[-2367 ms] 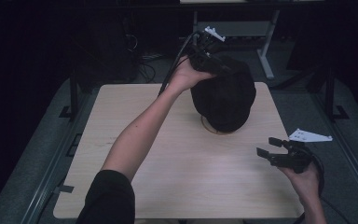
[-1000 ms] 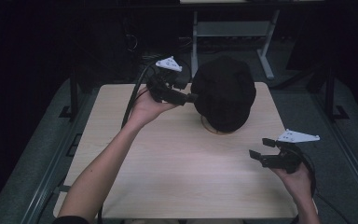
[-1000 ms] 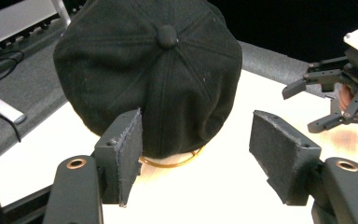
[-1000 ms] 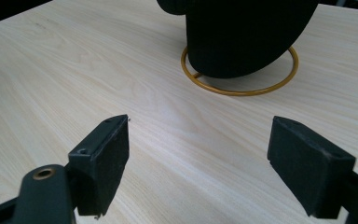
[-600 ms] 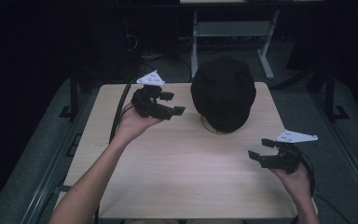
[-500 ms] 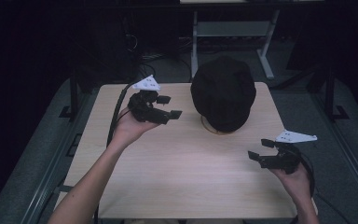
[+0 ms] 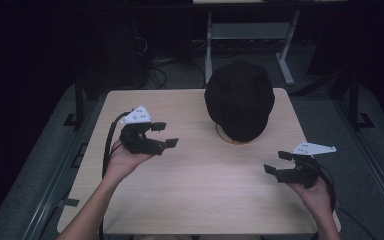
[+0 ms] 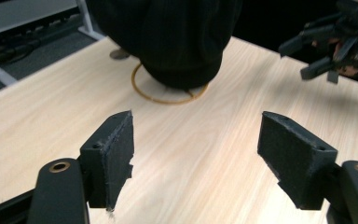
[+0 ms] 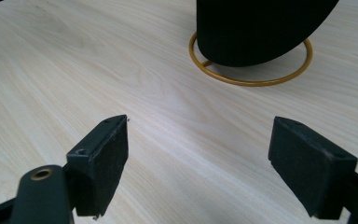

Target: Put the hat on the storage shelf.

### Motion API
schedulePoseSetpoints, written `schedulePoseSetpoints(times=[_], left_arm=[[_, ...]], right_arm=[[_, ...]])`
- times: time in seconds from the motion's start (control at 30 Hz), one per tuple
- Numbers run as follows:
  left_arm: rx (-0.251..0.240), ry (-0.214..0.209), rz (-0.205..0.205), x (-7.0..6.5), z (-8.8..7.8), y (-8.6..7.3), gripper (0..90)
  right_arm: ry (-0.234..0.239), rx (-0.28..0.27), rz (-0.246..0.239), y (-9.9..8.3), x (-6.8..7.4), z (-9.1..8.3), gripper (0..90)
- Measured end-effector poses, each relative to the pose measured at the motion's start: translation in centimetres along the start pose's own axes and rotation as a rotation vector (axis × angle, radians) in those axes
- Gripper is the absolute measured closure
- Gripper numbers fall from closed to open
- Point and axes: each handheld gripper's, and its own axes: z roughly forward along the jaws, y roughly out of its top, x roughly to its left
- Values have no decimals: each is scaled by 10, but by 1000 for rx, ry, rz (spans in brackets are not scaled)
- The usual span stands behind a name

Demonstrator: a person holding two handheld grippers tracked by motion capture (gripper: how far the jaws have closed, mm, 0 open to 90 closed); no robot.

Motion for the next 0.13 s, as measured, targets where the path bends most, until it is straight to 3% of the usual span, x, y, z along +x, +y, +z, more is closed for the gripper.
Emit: schedulePoseSetpoints(times=[0.13], left_arm=[[-9, 2, -23, 0, -5, -20, 257]], right_arm=[[3, 10, -5, -2, 2, 0, 192]])
